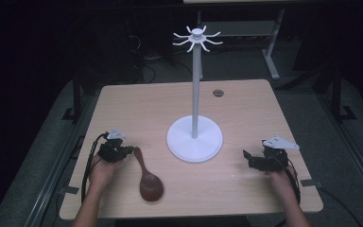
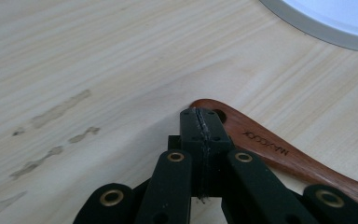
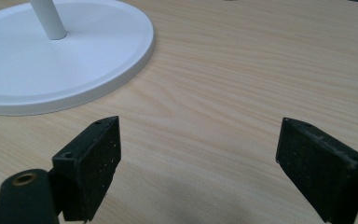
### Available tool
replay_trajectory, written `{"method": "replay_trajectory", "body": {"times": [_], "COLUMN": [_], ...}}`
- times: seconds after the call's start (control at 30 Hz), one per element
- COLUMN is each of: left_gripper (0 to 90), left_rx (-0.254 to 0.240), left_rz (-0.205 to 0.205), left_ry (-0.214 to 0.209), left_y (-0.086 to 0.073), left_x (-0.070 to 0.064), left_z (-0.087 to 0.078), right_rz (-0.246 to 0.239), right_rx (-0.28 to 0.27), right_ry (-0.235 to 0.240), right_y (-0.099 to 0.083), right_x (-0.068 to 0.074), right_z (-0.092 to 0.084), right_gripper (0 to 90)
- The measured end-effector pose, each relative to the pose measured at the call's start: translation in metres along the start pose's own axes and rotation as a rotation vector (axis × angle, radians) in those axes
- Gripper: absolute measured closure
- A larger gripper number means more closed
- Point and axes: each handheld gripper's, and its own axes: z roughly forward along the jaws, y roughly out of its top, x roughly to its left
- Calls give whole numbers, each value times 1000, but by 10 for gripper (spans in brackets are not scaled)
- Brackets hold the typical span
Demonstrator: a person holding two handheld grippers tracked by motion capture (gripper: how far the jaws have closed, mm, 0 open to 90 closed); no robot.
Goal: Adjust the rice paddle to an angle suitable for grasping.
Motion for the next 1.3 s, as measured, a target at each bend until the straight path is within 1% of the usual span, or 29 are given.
{"method": "replay_trajectory", "body": {"times": [0.07,0.17,0.2,0.23,0.27,0.3,0.33,0.37,0.43,0.53,0.6,0.63,0.67,0.7,0.77,0.8,0.87,0.93,0.97,1.0,1.03,1.07,1.1,1.13,1.3], "left_gripper": [895,895,895,895,895,895,895,895,895,896,895,896,896,896,896,896,895,896,896,896,896,896,896,896,896], "left_rx": [8,2,2,0,0,0,-3,-3,-4,3,2,6,7,7,6,6,9,6,8,8,5,6,-1,0,7], "left_rz": [19,18,21,23,23,28,36,36,56,86,88,102,112,112,121,121,135,139,133,144,125,140,129,134,156], "left_ry": [-5,-11,-21,-31,-31,-43,-60,-60,-66,-90,-95,-101,-107,-107,-121,-121,-131,-137,-140,-140,-151,-155,-160,-167,-236], "left_y": [2,3,3,4,4,5,6,6,9,11,12,13,13,13,15,15,15,16,16,16,17,18,18,18,18], "left_x": [-3,-6,-7,-11,-11,-14,-19,-19,-25,-34,-37,-41,-43,-43,-48,-48,-51,-54,-55,-56,-57,-56,-59,-61,-82], "left_z": [3,4,4,6,6,7,8,8,10,13,14,15,15,15,16,16,17,18,19,19,18,16,15,13,7], "right_rz": [-2,1,1,2,1,1,3,3,3,1,1,4,5,4,3,3,5,2,2,6,6,7,7,7,7], "right_rx": [-2,-4,-4,-3,-2,-2,1,1,1,-1,0,-2,-3,-4,-3,-3,-1,0,-1,-1,-2,-6,-6,-6,-5], "right_ry": [0,-1,-1,1,1,1,1,1,2,2,2,3,2,2,2,2,3,3,3,3,2,3,3,3,3], "right_y": [0,0,0,0,0,0,0,0,0,0,0,0,0,0,0,0,1,1,0,1,1,1,1,1,0], "right_x": [0,-1,-1,0,0,0,0,0,0,0,0,0,0,0,0,0,1,0,0,1,0,0,0,0,0], "right_z": [-1,0,0,0,0,0,0,0,0,0,0,0,0,0,0,0,0,0,0,0,0,0,0,0,0], "right_gripper": [137,137,137,137,137,137,137,137,137,137,137,137,137,137,137,137,137,137,137,137,137,137,137,137,137]}}
